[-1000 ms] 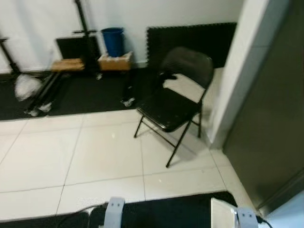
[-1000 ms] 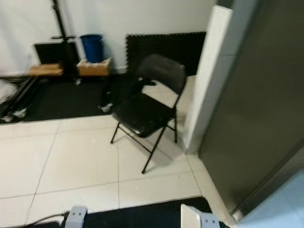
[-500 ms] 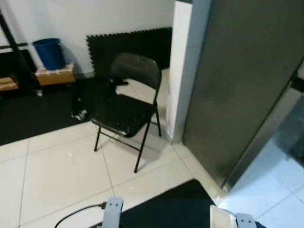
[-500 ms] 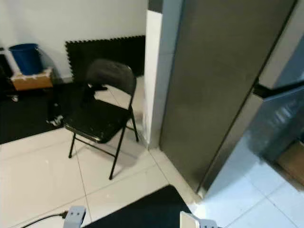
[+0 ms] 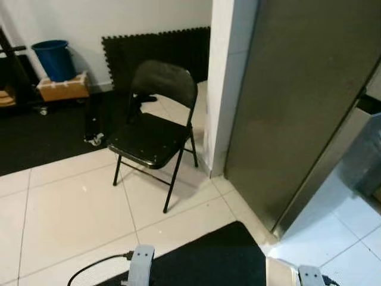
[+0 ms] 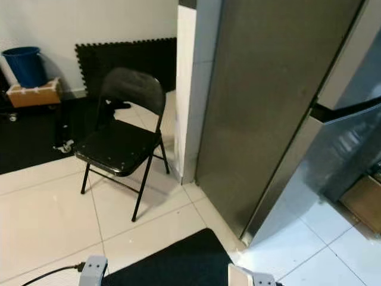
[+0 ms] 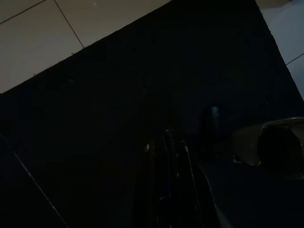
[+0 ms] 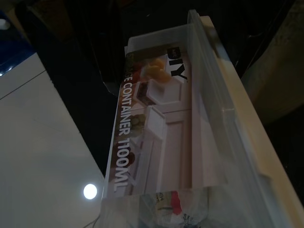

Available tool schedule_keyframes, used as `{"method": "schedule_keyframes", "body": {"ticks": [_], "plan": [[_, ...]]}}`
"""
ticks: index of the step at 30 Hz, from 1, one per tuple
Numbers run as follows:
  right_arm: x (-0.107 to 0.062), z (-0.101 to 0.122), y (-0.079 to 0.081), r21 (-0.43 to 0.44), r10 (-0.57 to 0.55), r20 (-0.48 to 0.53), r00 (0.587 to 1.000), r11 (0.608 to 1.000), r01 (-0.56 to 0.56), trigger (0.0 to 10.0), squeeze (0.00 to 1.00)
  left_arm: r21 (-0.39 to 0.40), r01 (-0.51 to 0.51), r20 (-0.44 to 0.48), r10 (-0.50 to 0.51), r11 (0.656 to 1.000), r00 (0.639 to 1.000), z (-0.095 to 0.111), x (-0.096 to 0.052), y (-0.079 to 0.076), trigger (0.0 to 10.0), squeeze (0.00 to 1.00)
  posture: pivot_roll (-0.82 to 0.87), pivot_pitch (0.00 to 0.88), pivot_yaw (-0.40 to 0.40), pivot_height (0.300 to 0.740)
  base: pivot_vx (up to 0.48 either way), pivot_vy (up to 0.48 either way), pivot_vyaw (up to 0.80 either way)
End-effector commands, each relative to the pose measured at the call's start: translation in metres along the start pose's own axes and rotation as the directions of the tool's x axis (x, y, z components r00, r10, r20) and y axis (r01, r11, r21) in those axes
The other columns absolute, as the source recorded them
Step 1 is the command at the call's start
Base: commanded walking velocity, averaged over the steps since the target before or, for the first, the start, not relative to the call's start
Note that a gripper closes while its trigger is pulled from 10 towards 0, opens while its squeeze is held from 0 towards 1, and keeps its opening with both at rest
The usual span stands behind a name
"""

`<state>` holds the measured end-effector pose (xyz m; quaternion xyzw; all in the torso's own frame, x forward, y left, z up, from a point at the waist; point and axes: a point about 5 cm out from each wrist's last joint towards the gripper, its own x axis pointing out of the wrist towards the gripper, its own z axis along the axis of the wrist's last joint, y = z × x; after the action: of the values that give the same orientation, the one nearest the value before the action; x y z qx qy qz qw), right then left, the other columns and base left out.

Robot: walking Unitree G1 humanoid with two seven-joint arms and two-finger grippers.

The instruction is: Restocking fridge

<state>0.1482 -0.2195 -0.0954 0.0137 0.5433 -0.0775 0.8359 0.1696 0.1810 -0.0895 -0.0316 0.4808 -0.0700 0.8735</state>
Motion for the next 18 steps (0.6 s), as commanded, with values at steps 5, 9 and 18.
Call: {"method": "schedule_keyframes", "body": {"ticks": [5,9,18], "plan": [[-0.0005,0.0055,-0.0066,-0.014,-0.012,0.021,1.0,1.0,0.012,10.0,0.0,-0.011,0.006,-0.009,-0.006,1.0,1.0,-0.0033,0.0006,-0.0043,10.0,0.0,0.11,0.0,-0.092,0.74,0.0,0.0,0.0],[-0.0004,0.0042,-0.0057,-0.015,-0.01,0.018,1.0,1.0,0.01,10.0,0.0,-0.009,0.003,-0.01,-0.004,1.0,1.0,-0.0041,0.0003,-0.0034,10.0,0.0,0.11,0.0,-0.088,0.74,0.0,0.0,0.0],[-0.0003,0.0028,-0.0044,-0.012,-0.008,0.015,1.0,1.0,0.008,10.0,0.0,-0.012,0.009,-0.01,-0.009,1.0,1.0,-0.004,0.0002,-0.0032,10.0,0.0,0.08,0.0,-0.066,0.74,0.0,-0.273,0.0]]}}
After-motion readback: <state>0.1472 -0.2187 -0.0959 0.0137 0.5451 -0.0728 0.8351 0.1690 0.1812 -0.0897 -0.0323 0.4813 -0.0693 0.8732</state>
